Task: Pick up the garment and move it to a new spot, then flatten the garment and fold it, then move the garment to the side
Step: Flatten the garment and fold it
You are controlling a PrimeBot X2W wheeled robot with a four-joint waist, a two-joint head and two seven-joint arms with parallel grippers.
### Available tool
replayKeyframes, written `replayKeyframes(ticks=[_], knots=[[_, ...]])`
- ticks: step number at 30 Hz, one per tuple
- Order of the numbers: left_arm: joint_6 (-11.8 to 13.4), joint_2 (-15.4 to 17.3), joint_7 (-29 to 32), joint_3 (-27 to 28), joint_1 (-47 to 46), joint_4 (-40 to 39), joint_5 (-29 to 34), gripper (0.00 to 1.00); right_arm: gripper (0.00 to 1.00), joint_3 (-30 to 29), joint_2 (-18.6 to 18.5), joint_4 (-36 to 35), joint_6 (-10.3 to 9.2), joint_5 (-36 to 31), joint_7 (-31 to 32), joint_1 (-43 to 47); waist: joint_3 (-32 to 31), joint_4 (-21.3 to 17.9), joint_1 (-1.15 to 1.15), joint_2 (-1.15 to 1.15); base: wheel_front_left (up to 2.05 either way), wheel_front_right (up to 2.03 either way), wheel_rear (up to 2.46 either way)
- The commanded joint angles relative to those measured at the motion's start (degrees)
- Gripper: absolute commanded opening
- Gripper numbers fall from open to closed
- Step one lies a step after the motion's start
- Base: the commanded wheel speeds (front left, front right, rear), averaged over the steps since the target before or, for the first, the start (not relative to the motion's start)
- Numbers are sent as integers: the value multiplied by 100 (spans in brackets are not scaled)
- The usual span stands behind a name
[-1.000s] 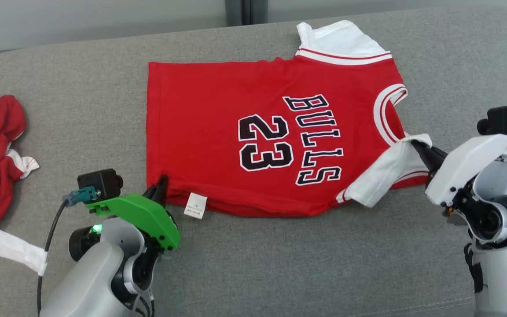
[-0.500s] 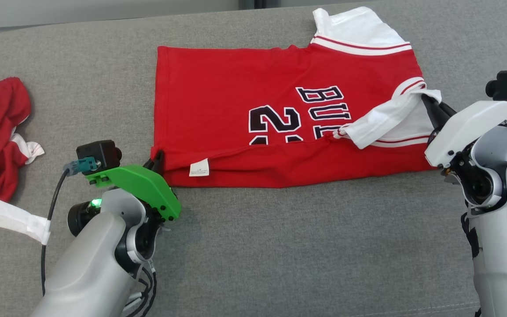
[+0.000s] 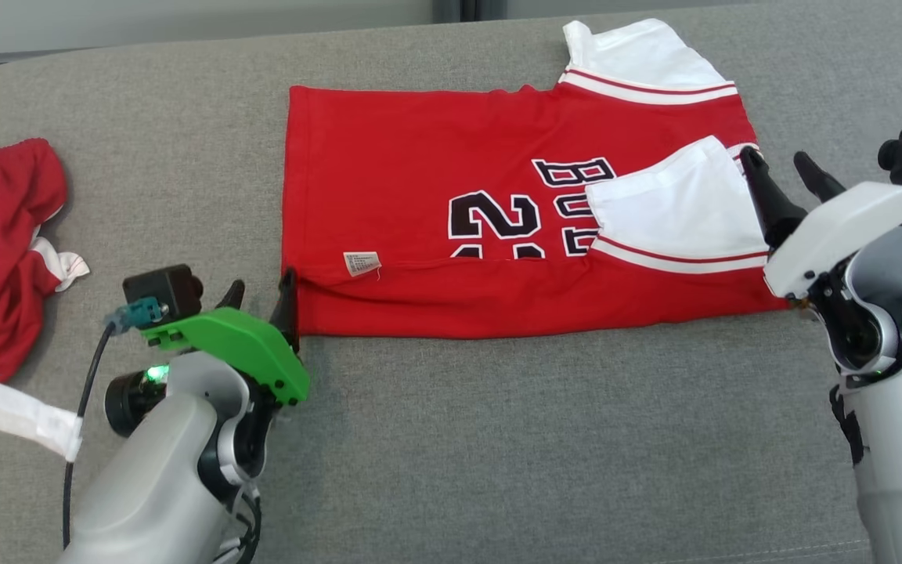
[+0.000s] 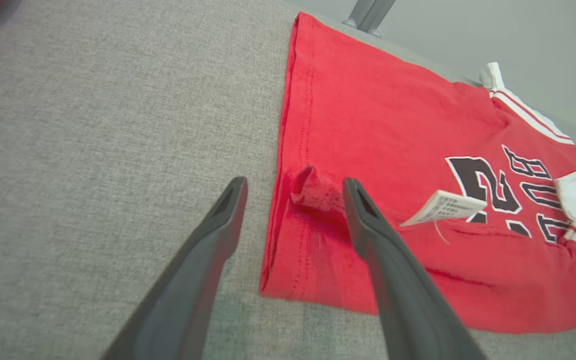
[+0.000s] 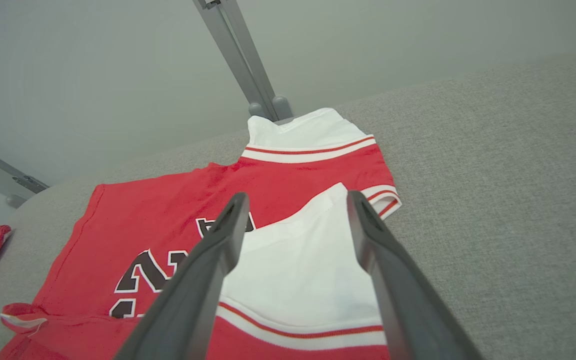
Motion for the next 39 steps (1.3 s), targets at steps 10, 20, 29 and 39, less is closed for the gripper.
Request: replayKeyframes(ticks=[10,20,29,39], knots=[[247,219,-7,-293,427,-282,319,100,100,-808,55,-582,-3,-874,874,1058,-19,-5,0,0,0,0,0],[298,73,122,-501,103,149,505,100,100,-1009,338,76,-4,-1182,826,737,393,-68,0,0,0,0,0],[177,-34,415,-650,47,491,398,100,100,-964,325,1028,-4,-1314,841,415,519,33,0,0,0,0,0],[-88,-14,612,-695,520,437,100,0,0,-1194,186,819,-12,-1184,724,753,112,45,0,0,0,0,0]])
